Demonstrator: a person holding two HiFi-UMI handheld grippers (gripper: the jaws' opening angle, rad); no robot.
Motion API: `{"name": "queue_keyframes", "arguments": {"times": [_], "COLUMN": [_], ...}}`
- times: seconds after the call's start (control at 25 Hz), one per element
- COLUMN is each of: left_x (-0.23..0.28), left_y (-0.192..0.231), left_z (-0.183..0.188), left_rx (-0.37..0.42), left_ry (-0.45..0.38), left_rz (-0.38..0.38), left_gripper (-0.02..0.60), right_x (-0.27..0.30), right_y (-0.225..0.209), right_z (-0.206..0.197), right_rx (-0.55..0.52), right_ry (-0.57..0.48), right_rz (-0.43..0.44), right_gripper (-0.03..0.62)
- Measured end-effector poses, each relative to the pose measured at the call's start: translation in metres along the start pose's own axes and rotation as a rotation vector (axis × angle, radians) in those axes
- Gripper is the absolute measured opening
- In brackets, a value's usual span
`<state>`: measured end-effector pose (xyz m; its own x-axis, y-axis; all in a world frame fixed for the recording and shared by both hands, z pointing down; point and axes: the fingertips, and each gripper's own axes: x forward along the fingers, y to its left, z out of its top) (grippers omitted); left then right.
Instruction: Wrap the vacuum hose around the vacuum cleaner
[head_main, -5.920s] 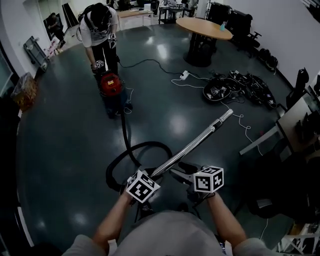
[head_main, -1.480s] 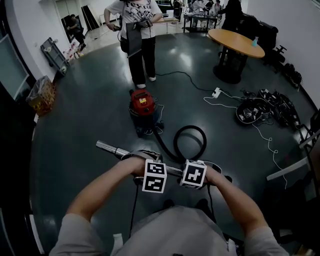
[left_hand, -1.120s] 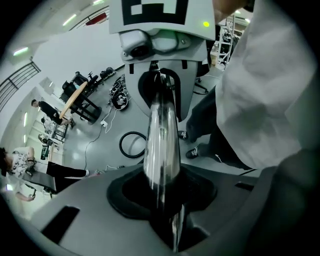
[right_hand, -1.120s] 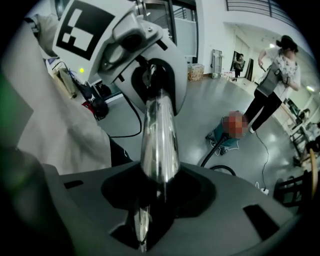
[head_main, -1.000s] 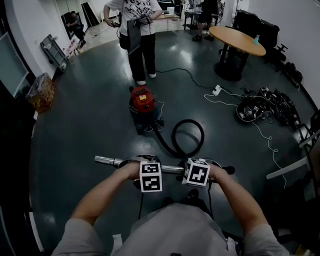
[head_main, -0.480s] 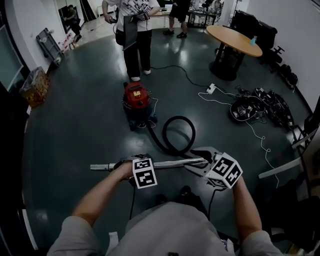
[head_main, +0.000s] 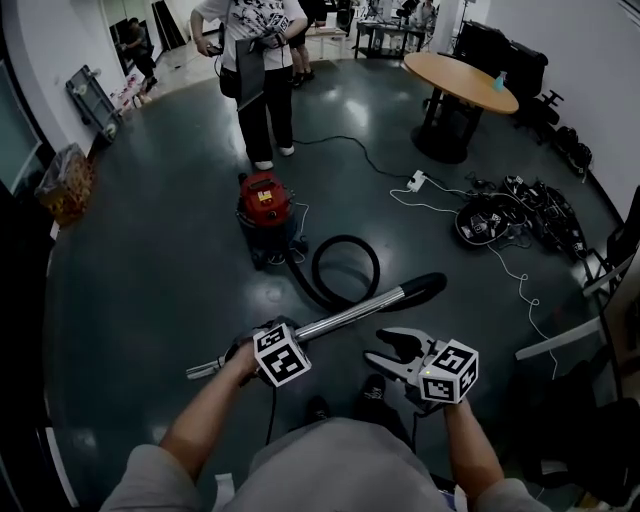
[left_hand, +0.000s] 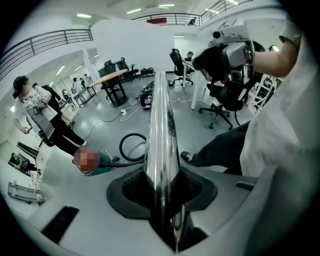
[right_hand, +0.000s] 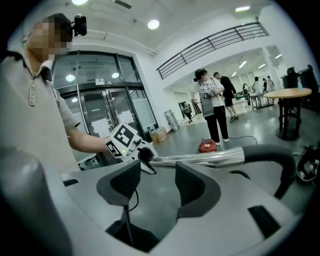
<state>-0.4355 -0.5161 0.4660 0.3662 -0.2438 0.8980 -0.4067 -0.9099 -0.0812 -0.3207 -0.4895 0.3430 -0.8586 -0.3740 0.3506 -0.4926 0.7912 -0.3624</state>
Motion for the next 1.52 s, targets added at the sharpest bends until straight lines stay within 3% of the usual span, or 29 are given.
{"name": "queue_keyframes", "arguments": {"times": [0.08,0.28,0.64,0.8,1.04,1.28,1.52], "left_x": [0.006,0.014,0.028,0.035,0.045,0.053,0.057], "left_y": [-0.001,0.007,0.015,0.009,0.003,0.003,-0.002], "left_z": [0.006,0.029,0.087,0.114,0.143,0.164,0.176], "left_rx": [-0.062,-0.204,-0.354,-0.387,-0.443,-0.485,-0.435], "left_ry": [-0.019,-0.069,-0.126,-0.143,-0.147,-0.126,-0.114], "left_rz": [-0.003,0.001,0.030,0.034,0.041,0.076,0.080], "left_gripper": [0.140,0.140,0.140,0.140,0.141,0.141,0.145], "right_x": [0.007,0.026,0.071,0.077,0.072,0.062,0.050], "right_y": [-0.017,-0.066,-0.116,-0.130,-0.154,-0.169,-0.182], "right_z": [-0.006,0.001,0.014,0.030,0.037,0.041,0.054], "right_rx": [0.081,0.355,0.623,0.657,0.619,0.624,0.592], "right_ry": [-0.017,-0.181,-0.234,-0.245,-0.238,-0.187,-0.182], "right_rz": [-0.016,0.012,0.122,0.148,0.092,0.080,0.100], "right_gripper": [0.222,0.224,0.272,0.272,0.268,0.199,0.198]}}
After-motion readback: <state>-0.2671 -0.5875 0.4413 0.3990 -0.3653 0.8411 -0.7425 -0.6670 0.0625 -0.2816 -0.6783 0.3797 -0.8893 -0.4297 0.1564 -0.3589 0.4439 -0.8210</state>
